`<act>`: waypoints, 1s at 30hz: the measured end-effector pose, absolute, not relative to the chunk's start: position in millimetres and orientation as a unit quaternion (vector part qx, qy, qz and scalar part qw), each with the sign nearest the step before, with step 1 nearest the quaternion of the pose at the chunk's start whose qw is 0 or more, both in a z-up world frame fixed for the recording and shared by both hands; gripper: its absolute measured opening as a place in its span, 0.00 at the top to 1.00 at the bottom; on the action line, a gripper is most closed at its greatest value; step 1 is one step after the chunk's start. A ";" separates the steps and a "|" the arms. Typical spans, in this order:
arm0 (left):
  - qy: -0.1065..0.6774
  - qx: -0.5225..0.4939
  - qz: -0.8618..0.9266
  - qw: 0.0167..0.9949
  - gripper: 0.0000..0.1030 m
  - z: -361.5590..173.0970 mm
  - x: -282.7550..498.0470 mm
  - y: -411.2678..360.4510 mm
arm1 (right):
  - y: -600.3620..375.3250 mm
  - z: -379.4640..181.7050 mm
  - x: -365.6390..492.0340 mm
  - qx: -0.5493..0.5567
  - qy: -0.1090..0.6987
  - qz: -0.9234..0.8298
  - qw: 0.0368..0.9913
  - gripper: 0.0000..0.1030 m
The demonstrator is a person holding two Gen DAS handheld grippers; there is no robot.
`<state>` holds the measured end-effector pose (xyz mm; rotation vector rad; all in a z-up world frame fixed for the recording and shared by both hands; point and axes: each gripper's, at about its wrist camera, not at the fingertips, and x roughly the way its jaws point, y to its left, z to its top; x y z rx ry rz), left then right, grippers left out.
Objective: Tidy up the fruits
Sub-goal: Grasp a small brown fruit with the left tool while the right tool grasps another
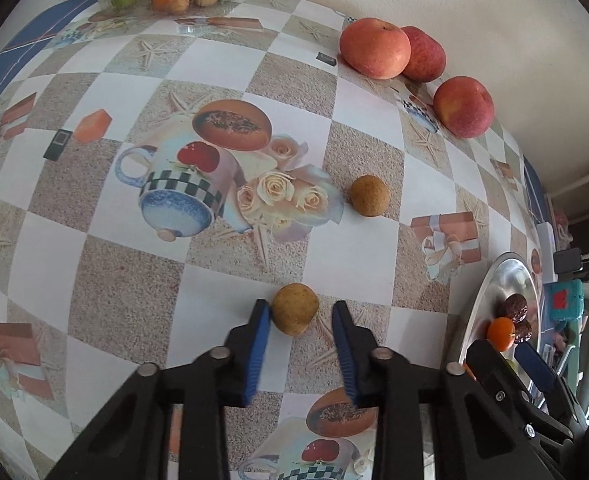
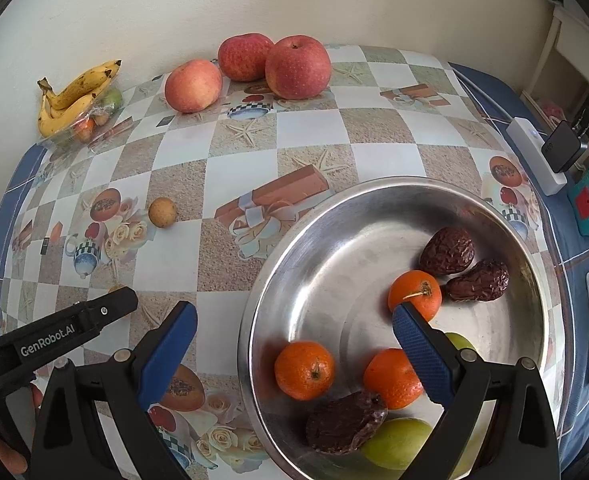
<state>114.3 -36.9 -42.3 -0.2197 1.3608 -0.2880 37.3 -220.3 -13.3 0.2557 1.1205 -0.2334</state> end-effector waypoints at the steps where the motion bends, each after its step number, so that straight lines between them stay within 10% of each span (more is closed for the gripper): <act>1: 0.626 -0.101 -0.134 0.762 0.75 -42.9 114.7 -37.5 | -220.6 -13.5 37.3 0.120 0.529 -0.111 0.833 0.04; 19: 0.553 -0.158 -0.105 0.811 0.75 -14.1 150.4 23.5 | -188.4 8.8 74.2 0.111 0.474 -0.062 0.871 0.06; 30: 0.571 -0.195 -0.096 0.792 0.75 -34.0 157.6 42.0 | -143.4 -32.0 133.9 0.061 0.518 -0.044 0.852 0.36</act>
